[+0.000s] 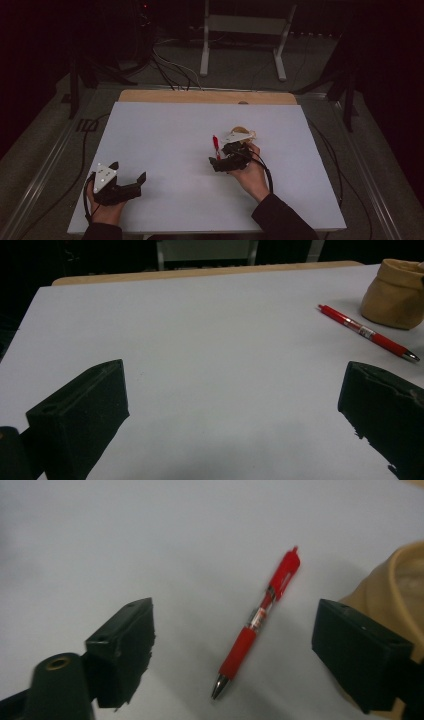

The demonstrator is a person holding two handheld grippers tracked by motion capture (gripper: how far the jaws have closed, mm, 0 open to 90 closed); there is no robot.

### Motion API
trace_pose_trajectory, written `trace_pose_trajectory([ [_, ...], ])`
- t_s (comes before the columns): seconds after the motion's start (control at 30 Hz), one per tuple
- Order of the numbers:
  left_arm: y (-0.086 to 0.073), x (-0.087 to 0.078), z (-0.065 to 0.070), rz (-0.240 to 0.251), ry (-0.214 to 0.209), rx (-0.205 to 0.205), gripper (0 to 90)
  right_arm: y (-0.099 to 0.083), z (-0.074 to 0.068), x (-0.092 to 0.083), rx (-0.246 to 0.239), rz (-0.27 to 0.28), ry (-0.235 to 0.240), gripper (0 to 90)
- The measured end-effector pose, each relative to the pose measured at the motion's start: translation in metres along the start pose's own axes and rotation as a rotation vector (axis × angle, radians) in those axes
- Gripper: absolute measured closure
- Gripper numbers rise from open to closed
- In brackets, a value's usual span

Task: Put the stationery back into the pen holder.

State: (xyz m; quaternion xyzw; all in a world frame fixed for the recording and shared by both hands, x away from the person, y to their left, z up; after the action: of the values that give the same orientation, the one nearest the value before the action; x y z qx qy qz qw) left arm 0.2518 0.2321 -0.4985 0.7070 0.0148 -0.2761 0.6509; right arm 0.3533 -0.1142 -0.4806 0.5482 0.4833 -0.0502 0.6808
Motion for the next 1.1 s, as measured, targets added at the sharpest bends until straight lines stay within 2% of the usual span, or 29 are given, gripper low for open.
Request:
trace_pose_trajectory([
  [0.07, 0.0, 0.0, 0.0, 0.0, 0.0, 0.0, 0.3, -0.001, 0.0, 0.002, 0.005, -0.004, -0.002, 19.1],
  [0.3, 0.0, 0.0, 0.0, -0.002, -0.001, 0.002, 0.3, -0.013, 0.003, 0.021, 0.033, -0.075, -0.032, 25.4],
  [0.43, 0.0, 0.0, 0.0, -0.003, -0.002, 0.003, 0.3, -0.017, 0.005, 0.033, 0.037, -0.118, -0.053, 32.4],
  [0.5, 0.0, 0.0, 0.0, -0.002, -0.003, 0.001, 0.3, -0.019, 0.006, 0.037, 0.038, -0.136, -0.066, 38.8],
  [0.6, 0.0, 0.0, 0.0, -0.002, -0.003, 0.002, 0.3, -0.022, 0.006, 0.042, 0.041, -0.165, -0.066, 45.9],
  [0.7, 0.0, 0.0, 0.0, -0.002, -0.004, 0.001, 0.3, -0.022, 0.007, 0.041, 0.037, -0.169, -0.065, 57.7],
  [0.93, 0.0, 0.0, 0.001, -0.005, -0.004, 0.004, 0.3, -0.023, 0.003, 0.036, -0.004, -0.205, -0.044, 77.8],
  [1.1, 0.0, 0.0, 0.001, -0.005, -0.003, 0.005, 0.3, -0.022, 0.004, 0.036, -0.019, -0.222, -0.022, 80.9],
])
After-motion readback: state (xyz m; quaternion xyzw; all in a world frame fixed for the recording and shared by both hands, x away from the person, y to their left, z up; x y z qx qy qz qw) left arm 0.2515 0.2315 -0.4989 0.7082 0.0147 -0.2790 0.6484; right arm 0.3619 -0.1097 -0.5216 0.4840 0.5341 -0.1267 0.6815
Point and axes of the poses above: each handheld gripper's, and its own axes: x roughly forward along the jaws, y roughly out of its top, z roughly to its right, the point moved 2 cm from there along x, roughly forward along the jaws, and after that the axes turned 4 degrees about x, right-handed, at the moved point
